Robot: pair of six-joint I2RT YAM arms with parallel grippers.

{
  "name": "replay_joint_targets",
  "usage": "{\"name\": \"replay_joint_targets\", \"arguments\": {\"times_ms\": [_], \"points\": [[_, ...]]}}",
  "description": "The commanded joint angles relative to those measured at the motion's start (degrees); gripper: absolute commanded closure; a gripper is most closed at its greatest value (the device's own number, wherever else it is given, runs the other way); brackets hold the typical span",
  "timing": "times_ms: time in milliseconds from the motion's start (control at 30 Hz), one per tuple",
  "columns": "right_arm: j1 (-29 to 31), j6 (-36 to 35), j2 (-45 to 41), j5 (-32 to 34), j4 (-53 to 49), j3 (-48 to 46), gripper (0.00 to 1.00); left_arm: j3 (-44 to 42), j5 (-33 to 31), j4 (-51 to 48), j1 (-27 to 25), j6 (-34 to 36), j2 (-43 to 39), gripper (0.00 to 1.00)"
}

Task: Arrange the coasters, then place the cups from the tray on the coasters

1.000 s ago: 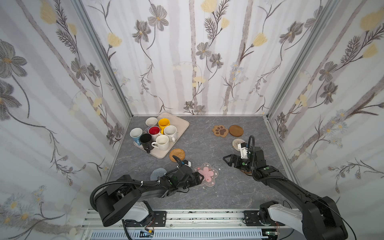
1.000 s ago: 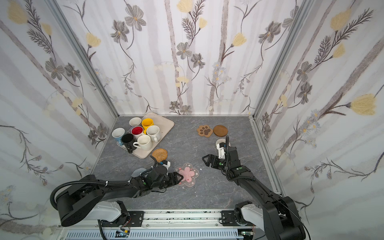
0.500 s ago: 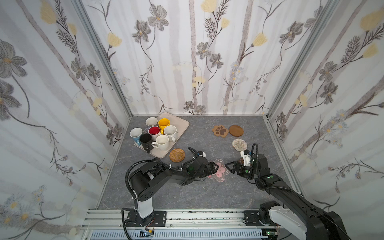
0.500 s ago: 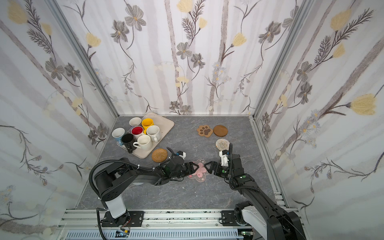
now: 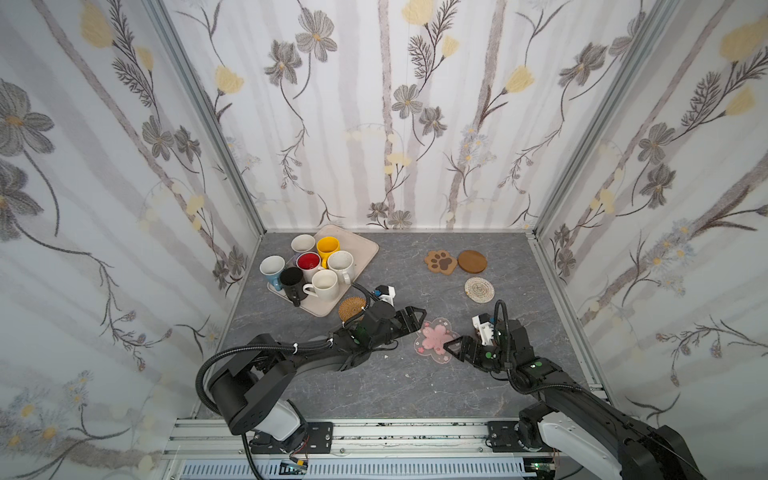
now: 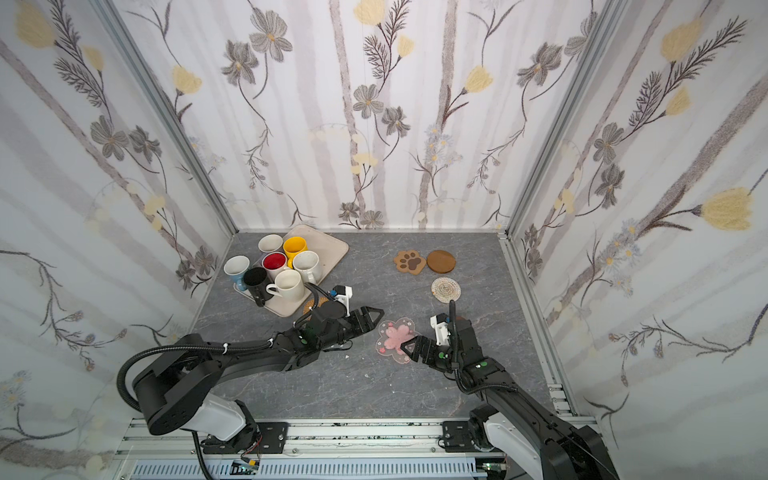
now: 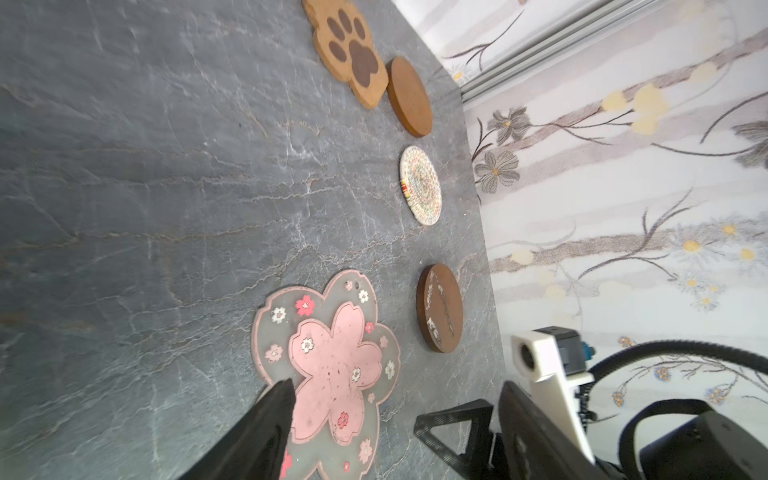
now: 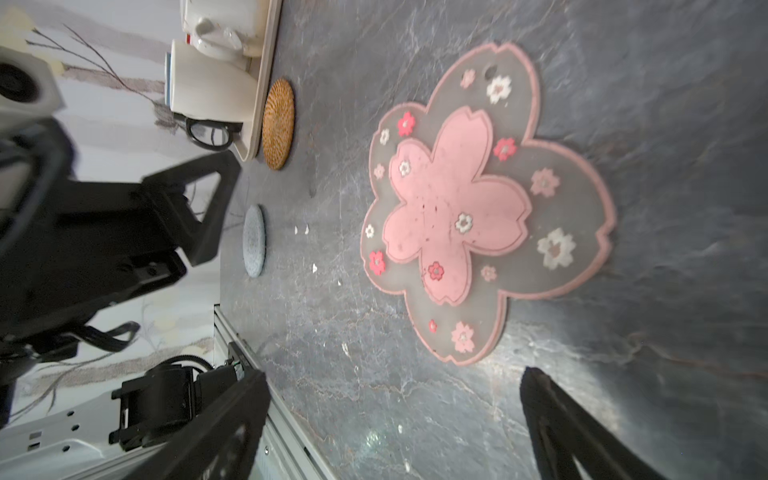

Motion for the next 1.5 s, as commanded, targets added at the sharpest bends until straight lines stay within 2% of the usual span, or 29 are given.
{"name": "replay_joint_targets", "arguments": {"times_ms": [0, 100, 300, 533, 700, 933, 1133, 1467], "points": [[3.24, 7.49, 0.38, 1.41, 7.22, -1.89, 0.05, -1.63, -3.06, -5.35, 1.21, 3.68, -4.68, 0.19], [6.8, 13.16, 0.72, 3.23, 12.07, -3.63, 0.06, -3.92, -3.54, -7.2, 2.44, 4.51, -8.85, 0.18], [14.59, 18.95, 4.22, 8.65, 15.43, -2.16, 0.06, -8.27, -4.79, -9.96, 3.53, 5.51, -15.43, 0.17], [19.24, 25.74, 8.03, 14.01, 19.25, -1.98, 0.06, -11.16, -8.41, -15.98, 3.69, 7.34, -23.02, 0.15], [21.2, 30.79, 11.06, 17.69, 21.13, -1.43, 0.06, -13.23, -8.54, -17.77, 4.12, 7.56, -26.94, 0.15], [21.82, 36.04, 14.05, 22.75, 22.08, -1.09, 0.04, -14.56, -8.54, -20.17, 4.79, 8.15, -29.32, 0.12], [21.27, 37.88, 16.68, 26.23, 22.42, 0.82, 0.04, -14.42, -8.62, -21.56, 5.8, 9.45, -30.44, 0.12], [15.15, 36.44, 24.89, 23.95, 26.82, 4.9, 0.05, -14.65, -8.33, -22.23, 7.61, 11.59, -28.51, 0.12]]}}
